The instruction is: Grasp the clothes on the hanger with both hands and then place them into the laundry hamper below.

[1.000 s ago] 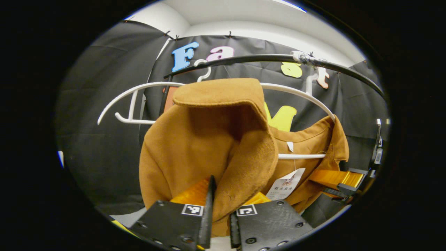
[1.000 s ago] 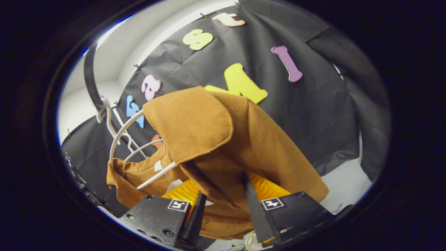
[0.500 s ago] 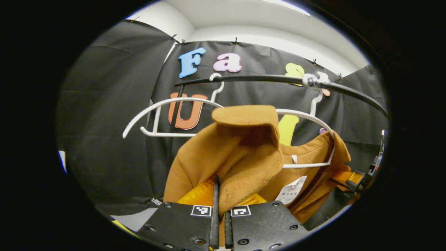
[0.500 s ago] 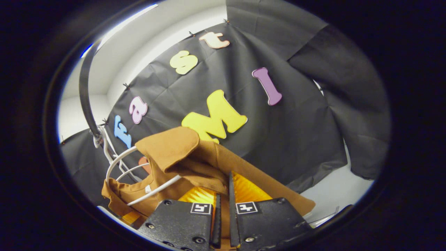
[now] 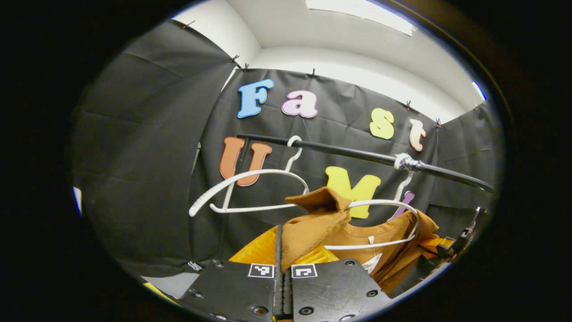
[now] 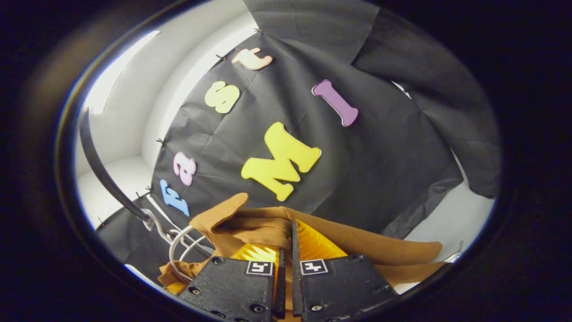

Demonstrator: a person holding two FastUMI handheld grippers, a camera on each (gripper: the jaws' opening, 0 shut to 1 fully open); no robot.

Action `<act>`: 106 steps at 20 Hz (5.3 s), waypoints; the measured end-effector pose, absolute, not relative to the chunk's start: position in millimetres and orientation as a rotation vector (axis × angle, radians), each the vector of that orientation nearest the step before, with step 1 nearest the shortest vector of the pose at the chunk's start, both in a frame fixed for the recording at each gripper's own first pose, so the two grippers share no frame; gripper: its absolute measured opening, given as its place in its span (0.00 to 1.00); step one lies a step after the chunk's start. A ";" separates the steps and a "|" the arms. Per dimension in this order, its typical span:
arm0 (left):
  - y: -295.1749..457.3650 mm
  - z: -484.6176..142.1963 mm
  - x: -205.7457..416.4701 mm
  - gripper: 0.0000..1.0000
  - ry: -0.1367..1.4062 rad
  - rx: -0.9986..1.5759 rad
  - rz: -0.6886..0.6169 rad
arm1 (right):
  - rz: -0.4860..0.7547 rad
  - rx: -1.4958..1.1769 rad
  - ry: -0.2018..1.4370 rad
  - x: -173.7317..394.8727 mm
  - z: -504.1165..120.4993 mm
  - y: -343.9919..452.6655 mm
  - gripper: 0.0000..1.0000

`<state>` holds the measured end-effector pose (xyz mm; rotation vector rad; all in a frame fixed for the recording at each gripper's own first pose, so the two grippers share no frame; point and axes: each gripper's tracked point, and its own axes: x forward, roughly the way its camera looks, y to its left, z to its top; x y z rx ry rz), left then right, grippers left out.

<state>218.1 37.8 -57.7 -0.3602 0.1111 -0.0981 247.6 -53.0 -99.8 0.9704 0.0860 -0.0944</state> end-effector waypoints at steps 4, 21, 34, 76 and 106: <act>56.9 -65.7 224.5 0.00 0.136 -0.381 -0.080 | -0.091 0.990 0.076 254.7 -88.9 -62.1 0.09; 44.7 -156.1 231.1 0.00 0.315 -0.502 -0.153 | -0.066 1.186 0.159 287.3 -129.7 -101.1 0.04; 4.7 -192.0 180.8 0.01 0.414 -0.527 -0.261 | -0.060 1.045 0.378 240.1 -201.2 -53.3 0.04; -100.4 -382.2 83.8 0.01 0.893 -0.209 -0.478 | 0.008 0.780 1.083 147.4 -425.7 125.6 0.04; -70.7 -314.1 74.6 0.97 0.843 -0.099 -0.327 | -0.105 0.043 0.700 103.0 -267.5 17.8 0.77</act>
